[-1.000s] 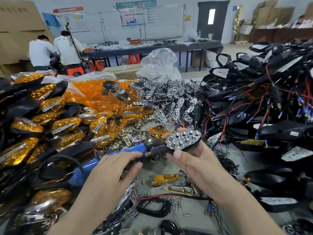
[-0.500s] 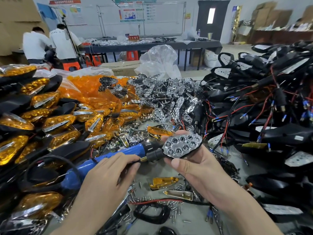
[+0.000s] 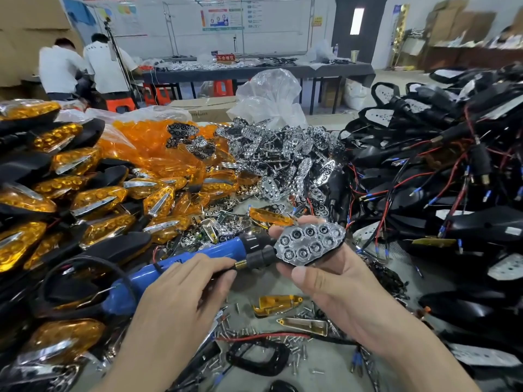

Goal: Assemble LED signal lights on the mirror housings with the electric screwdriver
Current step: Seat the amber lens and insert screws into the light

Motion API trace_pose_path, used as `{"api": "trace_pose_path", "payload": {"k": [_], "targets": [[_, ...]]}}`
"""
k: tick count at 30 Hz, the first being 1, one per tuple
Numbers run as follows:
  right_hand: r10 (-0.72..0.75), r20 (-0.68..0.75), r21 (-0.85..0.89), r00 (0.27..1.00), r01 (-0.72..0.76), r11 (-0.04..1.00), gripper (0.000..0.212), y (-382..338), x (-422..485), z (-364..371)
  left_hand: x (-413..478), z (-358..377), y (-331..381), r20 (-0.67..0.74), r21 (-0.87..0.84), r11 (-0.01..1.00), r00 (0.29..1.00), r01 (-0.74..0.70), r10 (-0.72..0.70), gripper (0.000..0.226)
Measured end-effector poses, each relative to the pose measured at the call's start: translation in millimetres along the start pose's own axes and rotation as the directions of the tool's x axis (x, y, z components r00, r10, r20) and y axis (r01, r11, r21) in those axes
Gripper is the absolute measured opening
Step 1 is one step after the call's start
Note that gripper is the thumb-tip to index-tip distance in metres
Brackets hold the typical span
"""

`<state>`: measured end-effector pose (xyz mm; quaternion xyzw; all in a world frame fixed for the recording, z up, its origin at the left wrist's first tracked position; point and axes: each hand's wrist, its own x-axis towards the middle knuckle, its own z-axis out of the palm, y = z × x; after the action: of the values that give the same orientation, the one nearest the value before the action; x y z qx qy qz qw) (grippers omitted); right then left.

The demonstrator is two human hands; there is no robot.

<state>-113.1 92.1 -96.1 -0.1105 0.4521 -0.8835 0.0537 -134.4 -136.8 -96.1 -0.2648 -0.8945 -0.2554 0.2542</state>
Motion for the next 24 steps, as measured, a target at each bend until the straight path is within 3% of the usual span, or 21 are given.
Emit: {"api": "trace_pose_path", "payload": {"k": [3, 9, 13, 24], "targets": [[0.004, -0.018, 0.036, 1.000, -0.003, 0.999, 0.063, 0.6, 0.3, 0.9, 0.1, 1.6, -1.2, -0.041, 0.020, 0.999, 0.999, -0.031, 0.031, 0.024], [-0.001, -0.012, 0.078, 1.000, 0.002, 0.997, 0.046, -0.8, 0.1, 5.3, -0.6, 3.1, -3.1, -0.111, 0.072, 0.991, 0.986, -0.116, 0.124, 0.016], [0.012, -0.015, 0.066, 1.000, -0.011, 0.998, 0.041, -1.3, -0.8, 5.4, -0.6, 1.7, -3.6, -0.141, 0.096, 0.984, 0.977, -0.148, 0.161, 0.022], [-0.034, -0.094, 0.035, 0.995, 0.038, 0.999, 0.041, -0.6, 0.2, 7.0, 5.6, -4.9, 4.0, -0.030, 0.120, 0.988, 0.994, -0.099, 0.104, 0.027]]}}
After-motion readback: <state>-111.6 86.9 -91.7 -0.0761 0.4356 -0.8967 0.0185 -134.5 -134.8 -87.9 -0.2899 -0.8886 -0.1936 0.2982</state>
